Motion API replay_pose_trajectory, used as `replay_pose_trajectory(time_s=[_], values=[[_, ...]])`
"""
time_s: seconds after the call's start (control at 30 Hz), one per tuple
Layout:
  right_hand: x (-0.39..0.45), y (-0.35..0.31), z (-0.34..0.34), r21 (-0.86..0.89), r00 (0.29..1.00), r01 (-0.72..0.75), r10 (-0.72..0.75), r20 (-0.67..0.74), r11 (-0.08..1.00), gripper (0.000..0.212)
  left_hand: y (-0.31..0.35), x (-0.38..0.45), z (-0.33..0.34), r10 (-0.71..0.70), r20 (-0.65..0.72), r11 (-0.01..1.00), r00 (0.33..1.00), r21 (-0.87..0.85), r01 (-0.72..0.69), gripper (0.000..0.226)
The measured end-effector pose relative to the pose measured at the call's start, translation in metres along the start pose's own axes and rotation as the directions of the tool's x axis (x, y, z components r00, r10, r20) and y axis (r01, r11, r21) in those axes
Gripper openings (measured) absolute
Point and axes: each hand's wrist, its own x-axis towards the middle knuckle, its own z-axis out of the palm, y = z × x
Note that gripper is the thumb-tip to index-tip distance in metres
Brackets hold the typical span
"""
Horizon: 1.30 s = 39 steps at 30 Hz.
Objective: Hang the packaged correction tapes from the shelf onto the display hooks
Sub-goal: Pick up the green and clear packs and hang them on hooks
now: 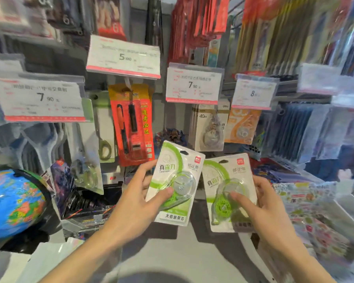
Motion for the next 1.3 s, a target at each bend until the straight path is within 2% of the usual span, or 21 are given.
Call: replay_pose_trajectory(time_s=[0.3, 0.57, 0.8, 1.0, 1.17, 1.3], values=[[0.025, -0.036, -0.033, 0.050, 0.960, 0.260, -0.264, 0.094, 0.964, 0.033, 0.060, 0.008, 0.015, 0.107, -0.184, 0.990, 0.977, 0.115, -0.087, 0.056], [0.037, -0.048, -0.054, 0.134, 0.914, 0.342, -0.362, 0.182, 0.930, 0.037, 0.097, -0.008, 0.032, 0.172, -0.318, 0.974, 0.932, 0.194, -0.113, 0.059], [0.041, -0.057, -0.054, 0.167, 0.896, 0.367, -0.396, 0.201, 0.915, 0.037, 0.118, -0.020, 0.028, 0.228, -0.358, 0.961, 0.905, 0.233, -0.150, 0.071], [0.045, -0.063, -0.044, 0.119, 0.876, 0.421, -0.437, 0.203, 0.899, 0.039, 0.132, -0.020, 0.011, 0.299, -0.349, 0.936, 0.888, 0.289, -0.201, 0.066], [0.045, -0.058, -0.020, 0.054, 0.857, 0.441, -0.438, 0.270, 0.896, 0.037, 0.135, -0.022, -0.003, 0.320, -0.329, 0.923, 0.889, 0.320, -0.214, 0.065], [0.054, -0.060, 0.008, 0.151, 0.862, 0.385, -0.413, 0.294, 0.911, 0.035, 0.138, -0.020, -0.011, 0.343, -0.307, 0.908, 0.888, 0.351, -0.229, 0.060]])
